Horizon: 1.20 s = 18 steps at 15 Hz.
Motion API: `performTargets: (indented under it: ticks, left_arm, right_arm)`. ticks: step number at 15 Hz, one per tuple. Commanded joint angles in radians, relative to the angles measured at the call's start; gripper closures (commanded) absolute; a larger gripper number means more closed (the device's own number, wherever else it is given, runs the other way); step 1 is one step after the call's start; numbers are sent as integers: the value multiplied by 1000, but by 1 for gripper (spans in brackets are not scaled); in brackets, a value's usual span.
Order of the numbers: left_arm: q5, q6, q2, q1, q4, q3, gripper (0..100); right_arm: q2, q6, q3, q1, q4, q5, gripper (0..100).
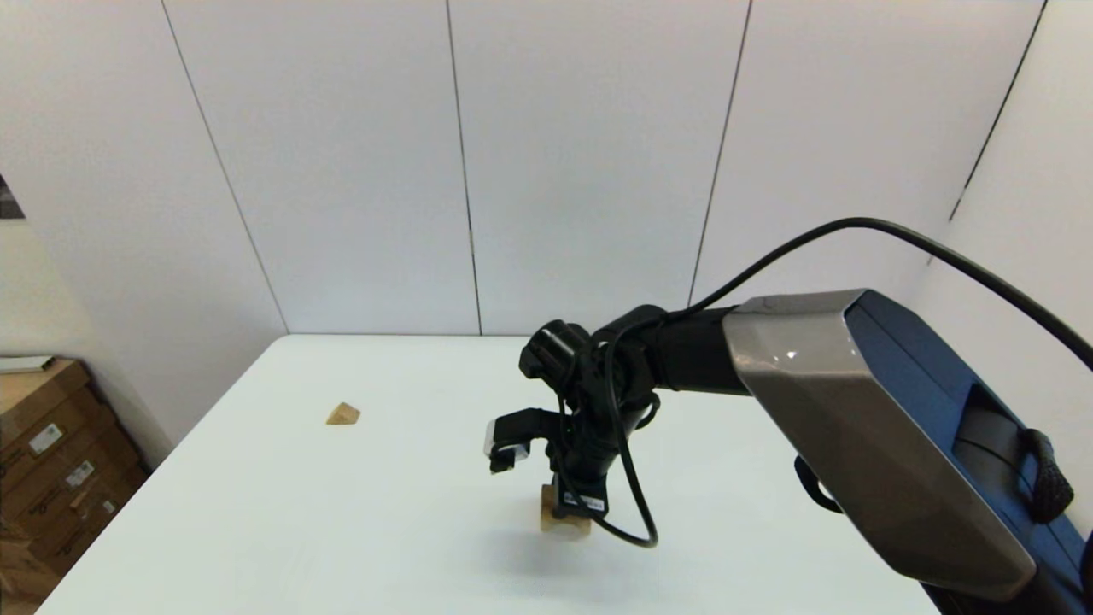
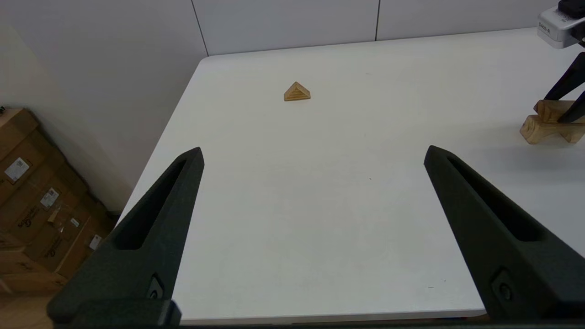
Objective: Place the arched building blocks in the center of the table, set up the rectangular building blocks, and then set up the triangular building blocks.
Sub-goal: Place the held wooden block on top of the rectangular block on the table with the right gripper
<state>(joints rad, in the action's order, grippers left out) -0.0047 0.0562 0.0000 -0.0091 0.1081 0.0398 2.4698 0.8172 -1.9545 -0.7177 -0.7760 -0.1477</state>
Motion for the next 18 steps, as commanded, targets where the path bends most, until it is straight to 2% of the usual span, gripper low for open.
performTargets:
  ticks: [1, 18]
  left_arm:
    - [0, 1, 2, 0, 1, 0, 0]
    - [0, 1, 2, 0, 1, 0, 0]
  right_arm:
    - [3, 5, 0, 0, -3, -1, 100]
    - [3, 7, 0, 0, 1, 0, 100]
